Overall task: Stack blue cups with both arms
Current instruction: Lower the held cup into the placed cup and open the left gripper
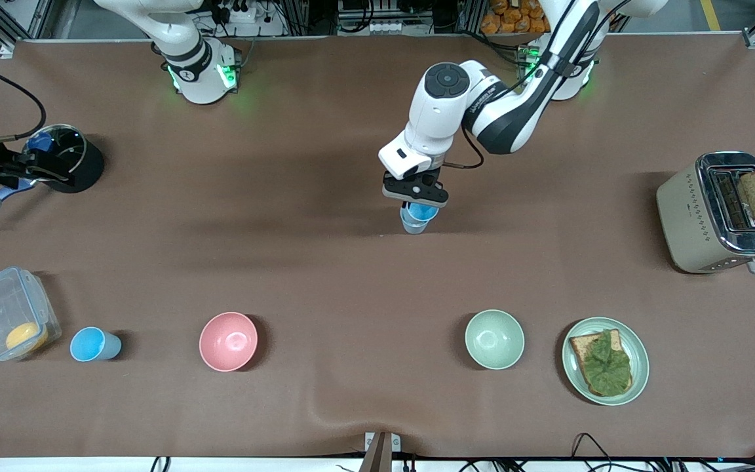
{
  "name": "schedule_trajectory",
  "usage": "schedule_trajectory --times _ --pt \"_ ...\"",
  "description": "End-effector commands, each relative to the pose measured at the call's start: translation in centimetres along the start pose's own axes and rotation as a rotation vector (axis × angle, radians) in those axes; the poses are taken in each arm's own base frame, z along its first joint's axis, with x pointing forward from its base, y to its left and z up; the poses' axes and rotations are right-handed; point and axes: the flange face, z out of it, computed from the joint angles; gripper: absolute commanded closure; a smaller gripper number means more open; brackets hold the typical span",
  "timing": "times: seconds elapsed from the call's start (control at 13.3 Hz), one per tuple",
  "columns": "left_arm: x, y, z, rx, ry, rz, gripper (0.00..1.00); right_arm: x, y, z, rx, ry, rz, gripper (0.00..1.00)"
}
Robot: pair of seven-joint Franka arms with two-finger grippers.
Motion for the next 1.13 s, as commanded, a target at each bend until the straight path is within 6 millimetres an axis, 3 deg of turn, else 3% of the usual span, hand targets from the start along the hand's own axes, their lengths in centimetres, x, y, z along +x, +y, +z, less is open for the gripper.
schedule_trajectory --times 0.0,0.6,0.68,0.75,0.83,0.98,1.05 --pt "-0.1 0.2 0.3 0.02 0.003 -0.013 1.0 0.0 0.6 -0.2 -0.008 -0.005 -0.002 0.0" --pt "-0.7 0.3 1.5 0.028 -0.017 -0.031 0.97 0.0 0.7 -0.1 -0.008 -0.006 0.0 0.0" --pt "-0.7 0.3 1.4 0.027 -0.016 -0.031 0.86 0.0 0.7 -0.1 -0.008 -0.006 0.0 0.0" --pt "-0.7 0.3 1.5 0.027 -0.017 -0.028 0.21 0.0 0.7 -0.1 -0.008 -0.006 0.0 0.0" --pt "-0.5 0.0 1.4 0.027 -0.014 -0.018 0.0 0.0 0.8 -0.1 -0.008 -0.006 0.001 0.0" --pt "1.3 -1.4 -0.3 0.016 0.019 -0.058 0.0 0.0 1.0 -0.1 -0.007 -0.006 0.003 0.0" --pt "2.6 -3.1 -2.2 0.016 0.051 -0.086 0.0 0.0 1.0 -0.1 -0.007 -0.006 0.003 0.0"
